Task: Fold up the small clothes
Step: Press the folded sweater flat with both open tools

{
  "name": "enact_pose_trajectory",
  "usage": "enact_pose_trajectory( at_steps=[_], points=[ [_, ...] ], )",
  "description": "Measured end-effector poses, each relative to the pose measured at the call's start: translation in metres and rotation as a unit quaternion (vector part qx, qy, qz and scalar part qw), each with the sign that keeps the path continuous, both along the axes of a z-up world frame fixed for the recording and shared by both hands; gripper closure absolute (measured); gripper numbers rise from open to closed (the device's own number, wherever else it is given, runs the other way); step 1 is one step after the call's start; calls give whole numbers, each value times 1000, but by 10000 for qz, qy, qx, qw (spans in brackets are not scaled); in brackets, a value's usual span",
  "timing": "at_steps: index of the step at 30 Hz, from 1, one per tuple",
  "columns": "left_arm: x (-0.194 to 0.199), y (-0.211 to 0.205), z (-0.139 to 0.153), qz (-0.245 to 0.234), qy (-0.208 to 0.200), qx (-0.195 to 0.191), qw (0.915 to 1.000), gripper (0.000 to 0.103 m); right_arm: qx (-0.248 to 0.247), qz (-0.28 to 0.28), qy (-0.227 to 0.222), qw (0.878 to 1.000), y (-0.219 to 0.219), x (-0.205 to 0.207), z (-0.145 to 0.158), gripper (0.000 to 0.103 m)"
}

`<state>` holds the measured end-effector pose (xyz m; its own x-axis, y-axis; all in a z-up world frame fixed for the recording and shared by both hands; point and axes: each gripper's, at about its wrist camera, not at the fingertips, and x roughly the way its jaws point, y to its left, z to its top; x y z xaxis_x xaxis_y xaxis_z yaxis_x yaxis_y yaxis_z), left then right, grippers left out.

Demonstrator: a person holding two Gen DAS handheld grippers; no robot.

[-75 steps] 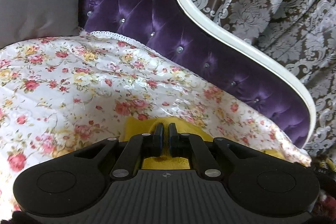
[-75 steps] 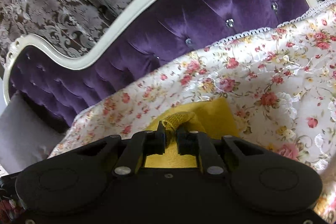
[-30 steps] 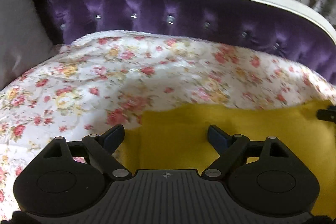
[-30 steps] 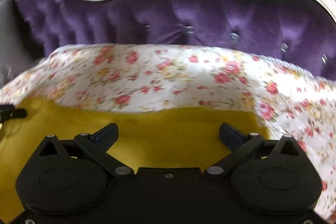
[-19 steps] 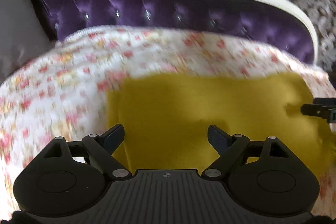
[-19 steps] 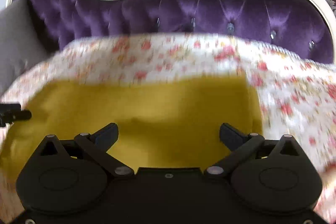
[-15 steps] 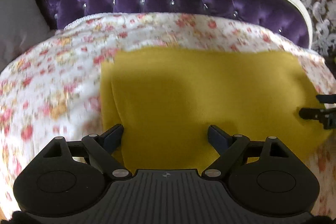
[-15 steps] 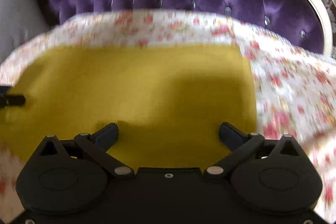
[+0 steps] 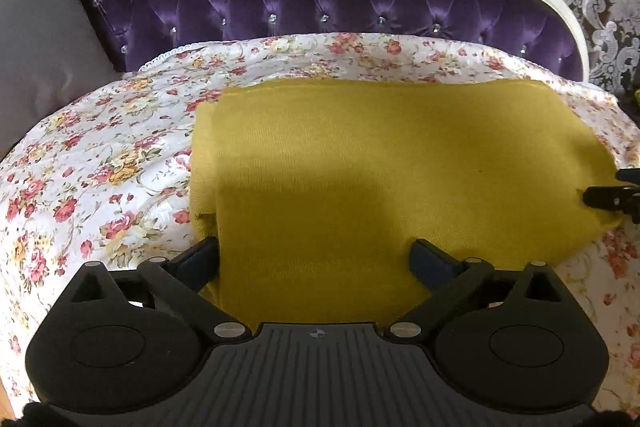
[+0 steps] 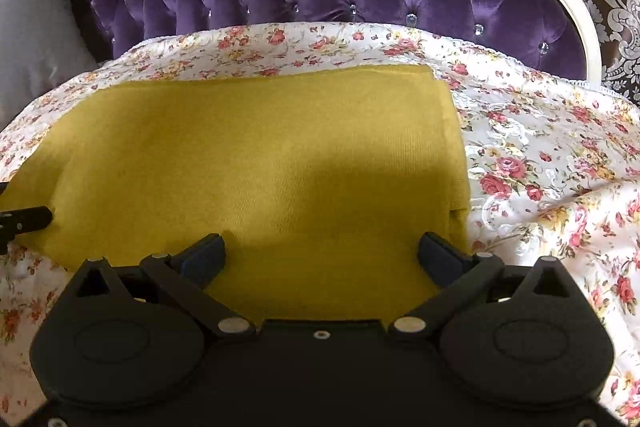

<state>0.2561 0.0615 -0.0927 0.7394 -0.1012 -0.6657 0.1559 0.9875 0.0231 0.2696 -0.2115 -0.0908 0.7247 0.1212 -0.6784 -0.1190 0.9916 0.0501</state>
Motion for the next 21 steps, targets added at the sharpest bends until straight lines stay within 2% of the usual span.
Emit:
enact_pose_trajectory(
  at_steps=[21],
  points=[
    [-4,0,-1,-77,4,-23,10000,2,126,1,-73,9999,-1,-4,-2,0]
  ],
)
